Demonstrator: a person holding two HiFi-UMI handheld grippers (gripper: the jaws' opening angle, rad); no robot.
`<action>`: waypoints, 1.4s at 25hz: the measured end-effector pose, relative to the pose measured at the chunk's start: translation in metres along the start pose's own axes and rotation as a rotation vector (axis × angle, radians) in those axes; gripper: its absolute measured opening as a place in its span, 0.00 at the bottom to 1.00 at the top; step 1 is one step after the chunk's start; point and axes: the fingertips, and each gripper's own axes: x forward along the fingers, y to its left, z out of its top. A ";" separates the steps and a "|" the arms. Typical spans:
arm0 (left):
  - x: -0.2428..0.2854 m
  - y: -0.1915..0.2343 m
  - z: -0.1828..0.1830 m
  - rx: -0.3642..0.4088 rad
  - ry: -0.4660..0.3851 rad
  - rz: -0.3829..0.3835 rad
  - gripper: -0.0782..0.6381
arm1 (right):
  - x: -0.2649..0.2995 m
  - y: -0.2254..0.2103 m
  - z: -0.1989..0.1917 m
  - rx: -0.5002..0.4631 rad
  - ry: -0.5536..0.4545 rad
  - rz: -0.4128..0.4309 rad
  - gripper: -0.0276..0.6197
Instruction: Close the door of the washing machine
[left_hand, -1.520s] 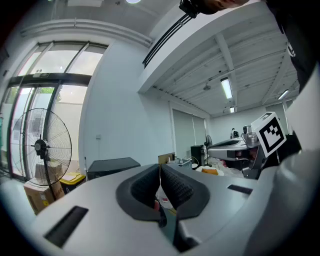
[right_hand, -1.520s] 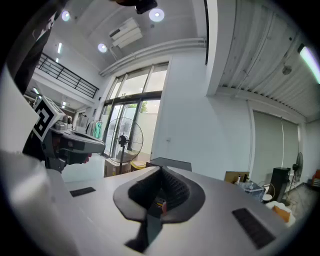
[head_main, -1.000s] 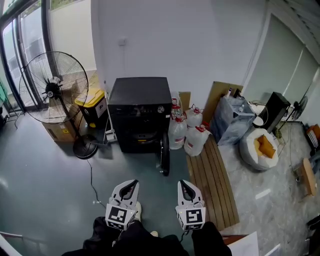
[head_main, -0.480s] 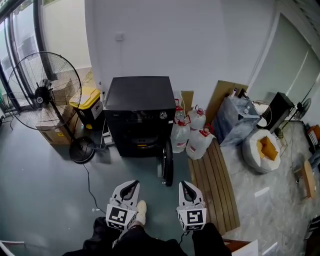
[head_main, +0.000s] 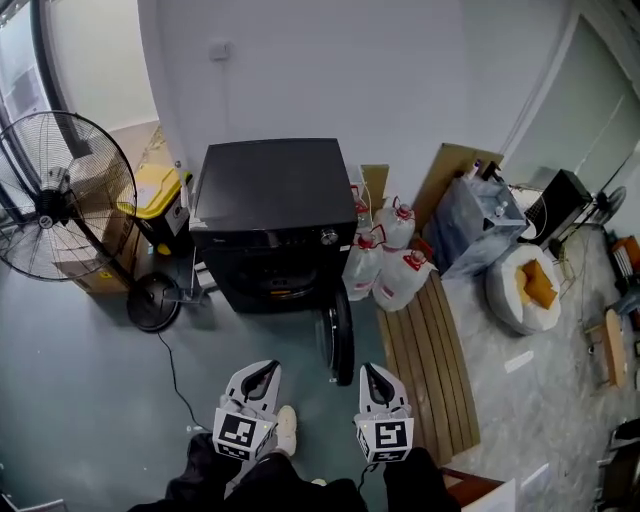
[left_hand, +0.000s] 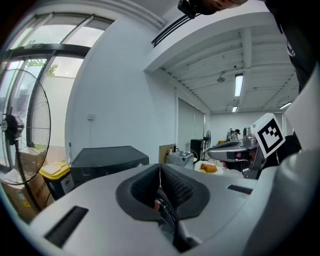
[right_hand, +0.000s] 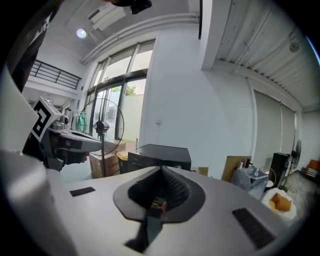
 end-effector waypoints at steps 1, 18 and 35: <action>0.009 0.007 -0.003 -0.005 0.009 -0.007 0.15 | 0.010 -0.002 -0.001 0.003 0.012 -0.006 0.07; 0.125 0.103 -0.080 -0.080 0.120 -0.074 0.15 | 0.165 -0.018 -0.077 0.038 0.184 -0.035 0.07; 0.216 0.121 -0.205 -0.162 0.205 0.021 0.15 | 0.251 -0.060 -0.240 0.107 0.353 0.019 0.07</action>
